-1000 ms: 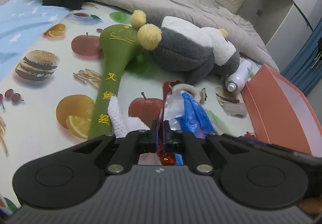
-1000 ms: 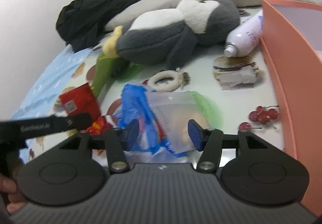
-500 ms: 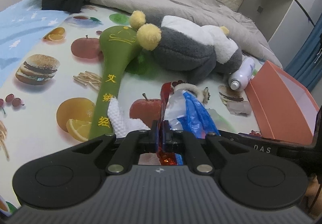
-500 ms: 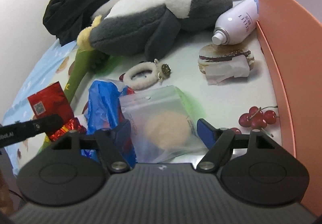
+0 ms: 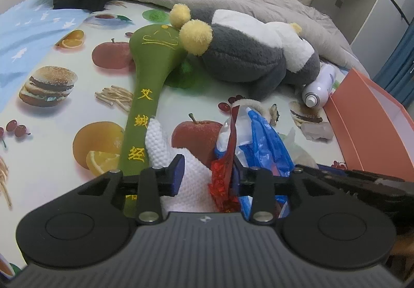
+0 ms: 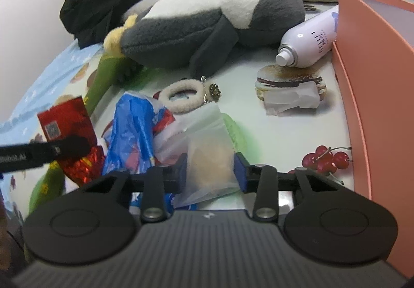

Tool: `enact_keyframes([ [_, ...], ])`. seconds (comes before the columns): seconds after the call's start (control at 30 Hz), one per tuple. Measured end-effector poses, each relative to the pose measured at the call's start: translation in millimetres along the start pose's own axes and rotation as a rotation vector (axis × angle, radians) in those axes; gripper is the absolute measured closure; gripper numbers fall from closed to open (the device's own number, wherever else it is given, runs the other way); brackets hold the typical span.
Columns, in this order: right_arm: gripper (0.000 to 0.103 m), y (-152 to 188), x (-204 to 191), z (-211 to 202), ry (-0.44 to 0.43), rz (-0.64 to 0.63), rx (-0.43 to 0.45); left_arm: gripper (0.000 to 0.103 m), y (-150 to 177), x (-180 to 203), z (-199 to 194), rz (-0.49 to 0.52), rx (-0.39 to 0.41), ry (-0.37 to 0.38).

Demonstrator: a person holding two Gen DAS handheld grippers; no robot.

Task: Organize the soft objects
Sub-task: 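Grasp the clear pouch with the right tool and lift it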

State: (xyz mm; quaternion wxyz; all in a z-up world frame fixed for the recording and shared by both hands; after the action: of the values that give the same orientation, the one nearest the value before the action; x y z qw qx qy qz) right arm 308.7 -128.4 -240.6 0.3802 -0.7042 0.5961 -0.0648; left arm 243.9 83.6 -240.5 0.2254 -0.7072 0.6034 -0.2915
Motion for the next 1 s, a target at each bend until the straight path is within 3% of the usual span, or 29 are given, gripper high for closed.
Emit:
enact_keyframes([
  [0.3, 0.077, -0.4, 3.8, -17.6, 0.045, 0.005, 0.037, 0.061, 6.1, 14.4, -0.8, 0.028, -0.013, 0.046],
  [0.4, 0.077, 0.6, 4.1, -26.3, 0.07, 0.005, 0.058, 0.079, 10.7, 20.0, -0.8, 0.035, -0.027, 0.053],
  [1.0, 0.077, 10.1, -9.4, -90.0, 0.1, 0.025, 0.125, 0.08, 3.6, 31.5, -54.9, 0.041, 0.053, 0.046],
])
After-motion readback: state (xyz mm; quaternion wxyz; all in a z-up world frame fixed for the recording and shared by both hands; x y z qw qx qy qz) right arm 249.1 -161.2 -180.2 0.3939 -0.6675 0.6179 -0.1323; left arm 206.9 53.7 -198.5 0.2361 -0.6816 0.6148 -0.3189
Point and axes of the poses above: each gripper's, at about its wrist camera, not at the fingertips, and z roughly the way its jaws point, x to its right, y to its underside, the point moved 4 cm from there along z, roughly the way its jaws point, and after that the axes turned 10 degrees about z, right-handed, at the moved point
